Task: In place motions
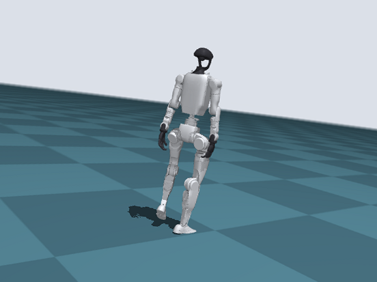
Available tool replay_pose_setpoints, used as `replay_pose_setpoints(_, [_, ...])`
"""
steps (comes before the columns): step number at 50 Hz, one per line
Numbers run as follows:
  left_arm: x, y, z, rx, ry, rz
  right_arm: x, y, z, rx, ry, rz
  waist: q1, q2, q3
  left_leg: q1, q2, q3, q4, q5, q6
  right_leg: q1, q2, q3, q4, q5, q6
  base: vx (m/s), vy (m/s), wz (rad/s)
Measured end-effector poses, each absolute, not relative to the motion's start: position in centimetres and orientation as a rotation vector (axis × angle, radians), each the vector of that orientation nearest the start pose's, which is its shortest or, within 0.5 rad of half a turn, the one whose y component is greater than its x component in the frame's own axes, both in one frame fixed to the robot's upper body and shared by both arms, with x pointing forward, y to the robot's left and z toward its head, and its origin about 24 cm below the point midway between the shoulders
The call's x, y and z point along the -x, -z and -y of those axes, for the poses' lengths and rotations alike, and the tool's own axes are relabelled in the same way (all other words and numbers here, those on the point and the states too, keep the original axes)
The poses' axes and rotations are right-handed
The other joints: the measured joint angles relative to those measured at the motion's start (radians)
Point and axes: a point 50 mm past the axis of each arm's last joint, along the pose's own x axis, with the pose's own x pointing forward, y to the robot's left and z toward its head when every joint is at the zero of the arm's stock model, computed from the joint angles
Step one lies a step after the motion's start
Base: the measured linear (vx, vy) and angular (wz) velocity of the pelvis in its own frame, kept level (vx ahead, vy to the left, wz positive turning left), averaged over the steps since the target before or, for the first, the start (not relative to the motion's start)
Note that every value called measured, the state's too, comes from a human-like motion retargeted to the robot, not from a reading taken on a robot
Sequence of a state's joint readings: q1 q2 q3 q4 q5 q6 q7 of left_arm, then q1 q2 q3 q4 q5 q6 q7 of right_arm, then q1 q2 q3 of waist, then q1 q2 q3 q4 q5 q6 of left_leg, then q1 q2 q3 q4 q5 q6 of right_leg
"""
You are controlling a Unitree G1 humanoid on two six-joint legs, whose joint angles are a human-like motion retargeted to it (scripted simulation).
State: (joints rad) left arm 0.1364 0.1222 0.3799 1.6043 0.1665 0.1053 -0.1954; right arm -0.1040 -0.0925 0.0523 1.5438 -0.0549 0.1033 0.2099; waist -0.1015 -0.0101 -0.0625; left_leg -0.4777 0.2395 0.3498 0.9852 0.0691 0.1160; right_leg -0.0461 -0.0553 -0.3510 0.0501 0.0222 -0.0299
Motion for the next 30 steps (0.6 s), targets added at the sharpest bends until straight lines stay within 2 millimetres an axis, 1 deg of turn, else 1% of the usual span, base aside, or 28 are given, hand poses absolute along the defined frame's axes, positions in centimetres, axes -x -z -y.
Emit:
replay_pose_setpoints(2, [7.9,16.9,-18.5,0.296,-0.148,-1.843,-7.8,17.5,16.6,0.010,-0.222,-1.472,0.035,0.002,0.012,-0.094,0.023,-0.011,0.137,-0.047,0.010,-0.004,0.009,0.011,0.003,0.003,-0.013,-0.14,0.08,-0.33])
replay_pose_setpoints(5, [10.5,16.2,-18.4,0.312,-0.132,-1.926,-11.8,16.7,14.9,0.022,-0.293,-1.336,0.073,0.003,0.021,-0.229,0.013,-0.054,0.295,-0.081,0.002,-0.008,0.020,0.028,0.007,0.005,-0.034,-0.08,0.04,-0.37])
replay_pose_setpoints(8, [12.7,15.5,-18.4,0.313,-0.140,-1.994,-15.2,15.6,13.8,0.050,-0.351,-1.220,0.117,-0.001,0.033,-0.323,0.011,-0.074,0.408,-0.105,-0.012,-0.007,0.020,0.057,0.018,0.003,-0.045,-0.04,0.03,-0.45])
replay_pose_setpoints(10, [14.0,15.0,-18.4,0.321,-0.159,-2.032,-16.8,15.0,13.5,0.074,-0.373,-1.171,0.139,-0.006,0.037,-0.360,0.012,-0.076,0.455,-0.116,-0.014,-0.005,0.014,0.066,0.026,-0.001,-0.049,0.00,0.01,-0.14])
replay_pose_setpoints(13, [15.3,14.5,-18.3,0.354,-0.193,-2.065,-18.2,14.4,13.4,0.095,-0.377,-1.143,0.161,-0.010,0.039,-0.378,0.013,-0.076,0.481,-0.127,-0.014,-0.001,0.009,0.066,0.034,-0.007,-0.049,0.00,0.00,0.00])
replay_pose_setpoints(17, [15.7,14.2,-18.4,0.380,-0.223,-2.071,-18.5,14.2,13.6,0.092,-0.370,-1.137,0.158,-0.006,0.026,-0.349,0.014,-0.066,0.446,-0.128,-0.017,0.004,0.004,0.038,0.033,-0.016,-0.046,0.04,-0.04,0.35])
replay_pose_setpoints(22, [15.1,14.5,-18.7,0.368,-0.218,-2.047,-17.3,14.8,14.1,0.092,-0.351,-1.167,0.124,0.005,-0.006,-0.229,-0.007,-0.046,0.292,-0.124,-0.032,0.010,0.000,-0.017,0.022,-0.027,-0.034,0.06,-0.08,0.57])
replay_pose_setpoints(26, [14.0,15.0,-18.5,0.373,-0.208,-2.002,-15.7,15.4,14.1,0.064,-0.336,-1.218,0.086,0.004,-0.030,-0.057,-0.071,-0.043,0.051,-0.110,-0.063,0.017,-0.012,-0.051,0.015,-0.035,-0.018,0.07,-0.09,0.46])
replay_pose_setpoints(30, [13.1,15.5,-18.1,0.384,-0.221,-1.938,-13.8,16.1,13.6,0.025,-0.341,-1.271,0.052,0.006,-0.054,0.167,-0.158,-0.067,-0.322,-0.070,-0.103,0.018,-0.012,-0.062,0.013,-0.040,-0.004,0.12,-0.12,0.12])
